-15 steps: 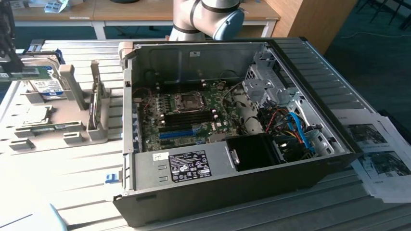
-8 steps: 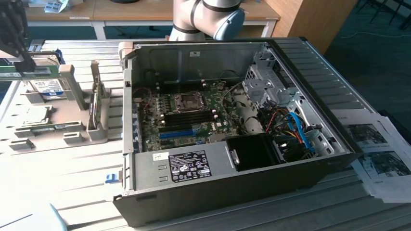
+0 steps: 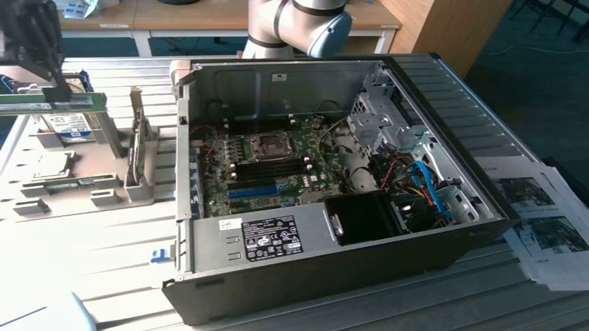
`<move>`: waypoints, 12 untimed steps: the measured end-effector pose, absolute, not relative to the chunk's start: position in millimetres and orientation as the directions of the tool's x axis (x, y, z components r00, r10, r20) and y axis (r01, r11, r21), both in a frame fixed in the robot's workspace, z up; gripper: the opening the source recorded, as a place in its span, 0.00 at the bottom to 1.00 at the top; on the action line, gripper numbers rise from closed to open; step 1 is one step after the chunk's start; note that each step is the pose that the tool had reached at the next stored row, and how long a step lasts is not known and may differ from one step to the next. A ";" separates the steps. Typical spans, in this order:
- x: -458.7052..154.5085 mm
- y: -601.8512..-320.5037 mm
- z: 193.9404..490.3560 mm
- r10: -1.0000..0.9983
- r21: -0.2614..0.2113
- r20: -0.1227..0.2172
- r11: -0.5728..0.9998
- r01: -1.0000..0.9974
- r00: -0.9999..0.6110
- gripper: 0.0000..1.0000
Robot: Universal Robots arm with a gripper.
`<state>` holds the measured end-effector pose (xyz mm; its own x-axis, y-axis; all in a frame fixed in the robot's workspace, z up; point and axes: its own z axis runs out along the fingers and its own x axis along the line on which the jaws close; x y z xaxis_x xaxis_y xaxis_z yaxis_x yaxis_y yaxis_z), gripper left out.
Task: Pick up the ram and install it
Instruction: 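Pick up the ram and move it above insertion slot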
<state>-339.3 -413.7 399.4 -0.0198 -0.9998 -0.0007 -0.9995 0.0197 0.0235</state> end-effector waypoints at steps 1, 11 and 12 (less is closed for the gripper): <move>-336.7 -413.7 399.4 -1.000 0.024 -0.001 0.020 -1.000 -0.020 0.12; -312.0 -413.7 399.5 -1.000 0.024 -0.001 0.020 -1.000 -0.020 0.12; -309.6 -413.8 399.4 -1.000 0.024 -0.001 0.020 -1.000 -0.020 0.12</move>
